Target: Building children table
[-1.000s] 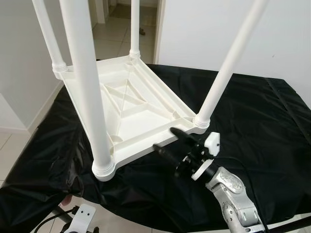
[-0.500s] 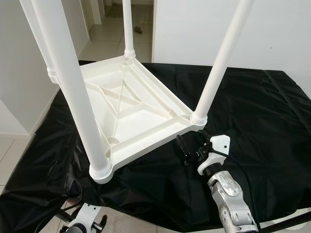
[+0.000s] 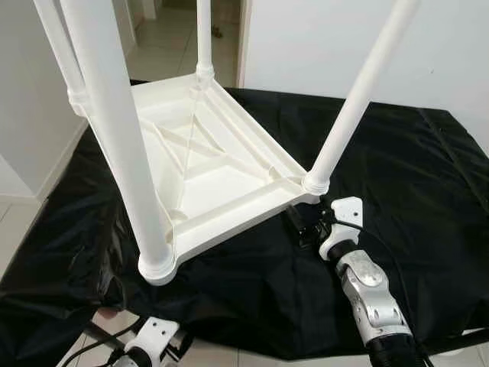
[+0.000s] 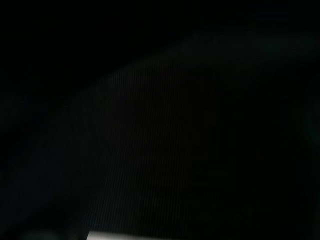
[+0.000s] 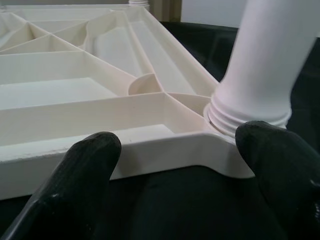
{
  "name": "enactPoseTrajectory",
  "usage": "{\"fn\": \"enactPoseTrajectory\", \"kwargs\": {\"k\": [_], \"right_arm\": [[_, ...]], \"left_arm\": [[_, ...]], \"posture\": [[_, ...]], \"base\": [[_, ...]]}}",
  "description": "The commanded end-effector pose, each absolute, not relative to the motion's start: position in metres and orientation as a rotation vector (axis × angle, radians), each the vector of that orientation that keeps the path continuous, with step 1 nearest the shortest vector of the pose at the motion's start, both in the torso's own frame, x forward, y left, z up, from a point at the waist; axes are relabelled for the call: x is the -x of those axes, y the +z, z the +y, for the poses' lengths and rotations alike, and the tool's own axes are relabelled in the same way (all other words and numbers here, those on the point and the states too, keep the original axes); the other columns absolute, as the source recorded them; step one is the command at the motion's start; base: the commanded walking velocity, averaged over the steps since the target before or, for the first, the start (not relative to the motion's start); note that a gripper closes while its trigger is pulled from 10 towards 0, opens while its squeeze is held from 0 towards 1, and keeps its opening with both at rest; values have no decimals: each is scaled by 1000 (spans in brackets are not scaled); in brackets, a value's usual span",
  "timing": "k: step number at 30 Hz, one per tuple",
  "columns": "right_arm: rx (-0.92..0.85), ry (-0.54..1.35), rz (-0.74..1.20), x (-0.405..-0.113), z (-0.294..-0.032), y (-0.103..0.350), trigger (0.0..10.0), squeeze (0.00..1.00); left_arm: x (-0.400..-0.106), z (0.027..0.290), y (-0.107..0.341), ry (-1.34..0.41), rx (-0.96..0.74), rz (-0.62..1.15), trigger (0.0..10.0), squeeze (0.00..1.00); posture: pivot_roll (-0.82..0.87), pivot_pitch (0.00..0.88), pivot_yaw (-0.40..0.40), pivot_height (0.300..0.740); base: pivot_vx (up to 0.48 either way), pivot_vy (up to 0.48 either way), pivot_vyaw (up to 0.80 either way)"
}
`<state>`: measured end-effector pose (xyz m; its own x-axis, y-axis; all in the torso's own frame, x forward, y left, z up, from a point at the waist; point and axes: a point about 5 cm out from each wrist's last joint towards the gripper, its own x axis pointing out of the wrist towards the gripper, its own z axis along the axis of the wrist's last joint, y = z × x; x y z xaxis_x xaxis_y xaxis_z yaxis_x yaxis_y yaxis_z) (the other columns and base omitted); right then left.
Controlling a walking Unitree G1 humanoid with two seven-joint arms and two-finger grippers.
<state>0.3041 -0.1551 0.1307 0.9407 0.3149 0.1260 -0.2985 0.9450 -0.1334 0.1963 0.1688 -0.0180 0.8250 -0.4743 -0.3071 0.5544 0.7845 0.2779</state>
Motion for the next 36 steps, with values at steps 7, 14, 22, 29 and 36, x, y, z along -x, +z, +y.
{"fn": "enactPoseTrajectory", "kwargs": {"k": [7, 14, 22, 29, 36], "right_arm": [[156, 336, -138, -319, -153, 132, 10000, 0], [159, 303, -143, -325, -156, 136, 10000, 0], [178, 264, -150, -328, -167, 136, 10000, 0], [198, 264, -154, -334, -171, 139, 10000, 0], [215, 284, -148, -340, -168, 137, 10000, 0]], "left_arm": [[-181, 160, -13, -680, -359, 200, 10000, 0], [-169, 163, -15, -785, -410, 224, 10000, 0], [-153, 163, -6, -980, -501, 184, 10000, 0], [-135, 163, -3, -1127, -524, 174, 10000, 0], [-116, 145, -12, -1252, -513, 162, 10000, 0]], "posture": [[103, 161, -14, 740], [64, 182, 29, 740], [64, 180, 41, 740], [86, 182, 36, 740], [118, 179, 19, 740]], "base": [[0, 0, 0], [0, 0, 0], [0, 0, 0], [0, 0, 0], [0, 0, 0]]}}
